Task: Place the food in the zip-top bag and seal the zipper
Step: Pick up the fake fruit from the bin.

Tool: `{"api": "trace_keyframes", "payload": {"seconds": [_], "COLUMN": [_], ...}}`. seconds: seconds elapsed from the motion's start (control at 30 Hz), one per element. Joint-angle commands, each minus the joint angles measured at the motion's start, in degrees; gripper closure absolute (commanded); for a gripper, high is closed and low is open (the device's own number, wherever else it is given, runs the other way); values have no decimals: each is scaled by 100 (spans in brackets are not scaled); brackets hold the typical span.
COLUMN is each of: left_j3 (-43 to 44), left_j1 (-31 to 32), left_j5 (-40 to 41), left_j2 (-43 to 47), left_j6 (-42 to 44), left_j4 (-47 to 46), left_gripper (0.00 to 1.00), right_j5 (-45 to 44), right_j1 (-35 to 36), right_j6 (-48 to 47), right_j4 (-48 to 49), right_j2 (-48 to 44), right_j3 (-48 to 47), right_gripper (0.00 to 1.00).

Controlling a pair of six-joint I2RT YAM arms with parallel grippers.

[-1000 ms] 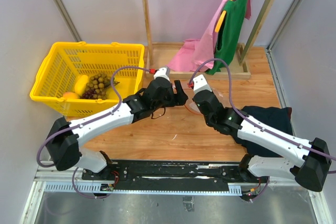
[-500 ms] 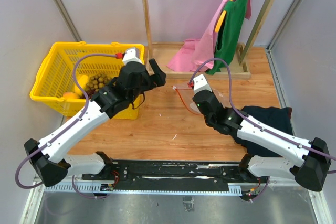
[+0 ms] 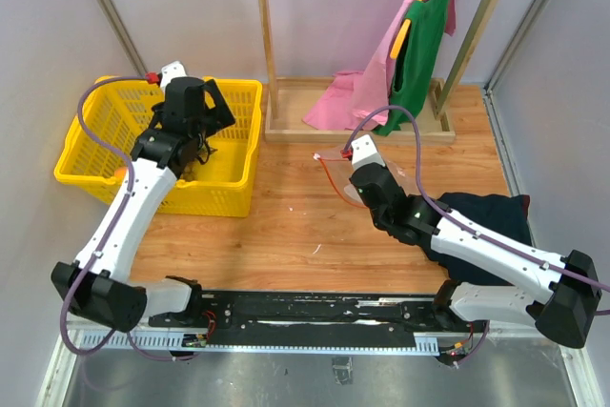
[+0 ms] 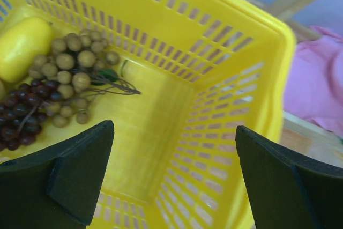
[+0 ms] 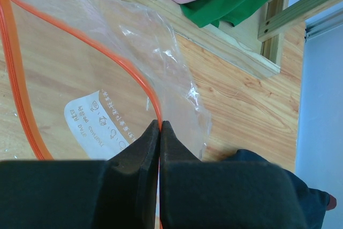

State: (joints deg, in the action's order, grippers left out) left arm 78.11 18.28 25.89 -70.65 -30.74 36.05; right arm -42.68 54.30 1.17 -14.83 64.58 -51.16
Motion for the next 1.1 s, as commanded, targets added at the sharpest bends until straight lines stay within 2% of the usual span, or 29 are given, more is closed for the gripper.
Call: {"api": "trace_keyframes", "payload": {"seconds": [0.0, 0.17, 0.37, 0.6, 0.77, 1.07], "left_j3": [-118, -279, -812, -967, -879, -675], "left_j1": [-491, -956, -1038, -1232, -1370, -1498], "left_j5": [-168, -531, -620, -1080, -1710, -1832], "left_j2": [-370, -802, -1275, -1945, -2466, -3352], "left_j6": [1001, 1991, 3523, 4723, 5186, 5455], "left_j4": [-262, -703, -1778, -2320, -2501, -2773], "left_gripper": [2, 6, 7, 8, 7, 9], "right_j5": [-64, -11, 138, 277, 373, 423], "right_j1": [91, 94, 91, 86, 83, 37], "right_j6": [103, 103, 72, 50, 26, 11], "right_j4": [122, 134, 201, 244, 300, 366], "right_j2": [-112, -133, -163, -191, -165, -113], "right_j3": [0, 17, 40, 81, 108, 158], "right_gripper": [99, 99, 99, 99, 99, 99]}}
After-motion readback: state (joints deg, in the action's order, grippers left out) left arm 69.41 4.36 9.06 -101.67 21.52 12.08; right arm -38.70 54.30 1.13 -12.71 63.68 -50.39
